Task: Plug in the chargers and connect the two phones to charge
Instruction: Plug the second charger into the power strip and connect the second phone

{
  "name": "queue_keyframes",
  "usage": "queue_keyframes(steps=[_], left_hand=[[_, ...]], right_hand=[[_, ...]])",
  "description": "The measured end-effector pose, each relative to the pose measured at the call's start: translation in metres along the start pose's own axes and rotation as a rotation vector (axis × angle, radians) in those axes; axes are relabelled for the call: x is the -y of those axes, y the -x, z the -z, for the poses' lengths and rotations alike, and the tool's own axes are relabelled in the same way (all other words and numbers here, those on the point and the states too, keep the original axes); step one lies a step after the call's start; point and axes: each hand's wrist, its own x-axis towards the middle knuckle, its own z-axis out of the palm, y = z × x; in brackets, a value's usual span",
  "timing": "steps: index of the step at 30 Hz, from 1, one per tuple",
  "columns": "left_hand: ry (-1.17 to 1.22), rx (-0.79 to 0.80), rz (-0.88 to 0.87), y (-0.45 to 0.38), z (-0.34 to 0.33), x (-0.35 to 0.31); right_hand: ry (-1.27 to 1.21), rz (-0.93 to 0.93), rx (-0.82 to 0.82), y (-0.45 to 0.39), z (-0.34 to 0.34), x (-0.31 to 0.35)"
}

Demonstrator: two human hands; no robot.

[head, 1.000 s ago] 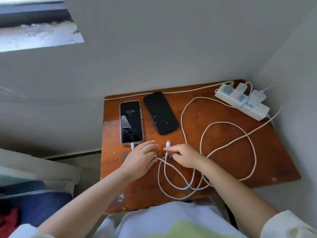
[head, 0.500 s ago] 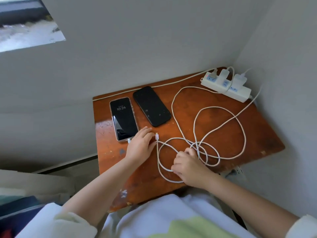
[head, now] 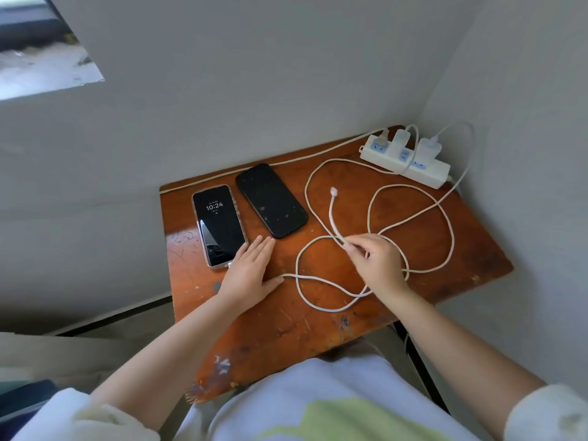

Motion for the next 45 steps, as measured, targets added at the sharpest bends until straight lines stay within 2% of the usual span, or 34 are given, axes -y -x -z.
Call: queue_keyframes(steps=[2, 4, 7, 11, 15, 23, 29, 32, 35, 40, 45], left_hand=[[0.005, 0.012, -0.016, 0.001, 0.002, 0.001], [0.028, 0.008, -0.005, 0.002, 0.005, 0.002], [0.03, -0.002, 0.001, 0.0, 0.008, 0.003], [-0.003, -0.045, 0.001, -0.01, 0.016, 0.007], [-0.043, -0.065, 0.046, -0.035, 0.031, 0.012], [-0.371, 0.247, -0.159, -0.097, 0.069, 0.016], [-0.662, 0.493, -0.422, -0.138, 0.081, -0.001], [-0.698, 0.544, -0.543, -0.147, 0.079, -0.006], [-0.687, 0.552, -0.59, -0.151, 0.079, -0.01], [-0.498, 0.42, -0.534, -0.141, 0.084, -0.004], [-0.467, 0.404, -0.508, -0.128, 0.083, 0.0]], right_hand=[[0.16, 0.093, 0.17, 0.0, -0.01, 0.0], [0.313, 0.07, 0.36, 0.006, -0.019, -0.005], [0.437, 0.079, 0.459, 0.01, -0.025, -0.009], [0.45, 0.025, 0.408, -0.004, -0.03, 0.0], [0.327, -0.191, 0.34, -0.044, -0.047, 0.016], [0.263, -0.405, 0.435, -0.09, -0.073, 0.028], [0.164, -0.501, 0.381, -0.089, -0.075, 0.023], [0.114, -0.459, 0.337, -0.087, -0.068, 0.017], [0.155, -0.378, 0.314, -0.079, -0.058, 0.015], [0.165, -0.258, 0.307, -0.067, -0.048, 0.016], [0.158, -0.345, 0.286, -0.063, -0.056, 0.016]])
